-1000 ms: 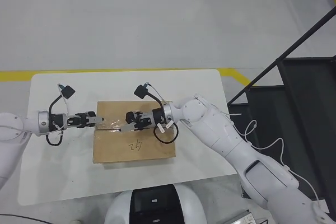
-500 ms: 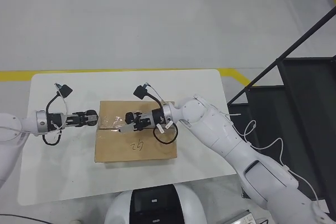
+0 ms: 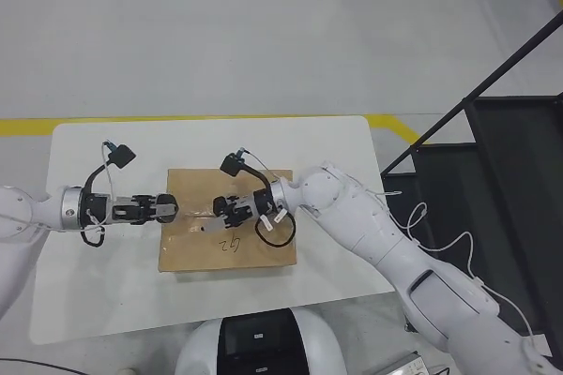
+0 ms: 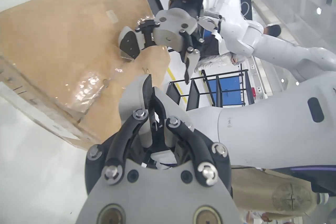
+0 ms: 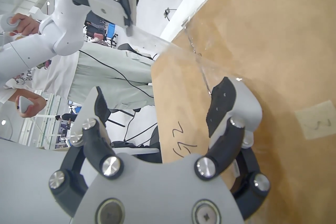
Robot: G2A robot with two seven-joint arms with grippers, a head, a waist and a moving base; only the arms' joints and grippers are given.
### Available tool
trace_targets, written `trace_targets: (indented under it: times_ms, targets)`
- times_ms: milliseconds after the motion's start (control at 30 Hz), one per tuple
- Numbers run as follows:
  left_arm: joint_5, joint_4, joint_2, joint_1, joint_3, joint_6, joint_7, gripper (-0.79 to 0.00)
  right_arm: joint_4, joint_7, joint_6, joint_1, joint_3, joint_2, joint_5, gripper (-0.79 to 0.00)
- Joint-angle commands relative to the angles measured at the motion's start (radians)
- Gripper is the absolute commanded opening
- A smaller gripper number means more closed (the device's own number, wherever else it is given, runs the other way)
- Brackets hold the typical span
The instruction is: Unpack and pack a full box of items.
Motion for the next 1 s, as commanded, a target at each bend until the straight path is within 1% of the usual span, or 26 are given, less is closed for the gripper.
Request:
trace_targets:
  times_ms: [0, 167, 333, 533, 667, 833, 967]
  targets:
    - [-0.004, -0.023, -0.003, -0.013, 0.014, 0.007, -0.005, -0.785, -0.016, -0.002, 0.002, -0.012, 0.014, 0.008, -0.013, 0.0]
    - [-0.026, -0.067, -0.004, -0.04, 0.041, 0.026, -0.024, -0.785, -0.073, -0.021, 0.024, -0.064, 0.071, 0.037, -0.056, 0.0]
    - [-0.061, -0.099, 0.001, -0.049, 0.056, 0.034, -0.032, -0.785, -0.202, -0.017, 0.028, -0.134, 0.151, 0.073, -0.087, 0.0]
    - [-0.08, -0.095, 0.009, -0.054, 0.057, 0.015, -0.013, -0.785, -0.383, -0.045, 0.178, -0.246, 0.24, 0.112, -0.208, 0.0]
    - [-0.083, -0.089, 0.013, -0.056, 0.059, 0.008, -0.006, -0.785, -0.415, -0.055, 0.251, -0.308, 0.295, 0.131, -0.226, 0.0]
    - [-0.086, -0.09, 0.02, -0.06, 0.056, 0.001, 0.001, -0.785, -0.449, -0.077, 0.26, -0.363, 0.351, 0.148, -0.238, 0.0]
    - [-0.091, -0.082, 0.027, -0.061, 0.048, -0.006, 0.007, -0.785, -0.471, -0.084, 0.232, -0.418, 0.4, 0.163, -0.216, 0.0]
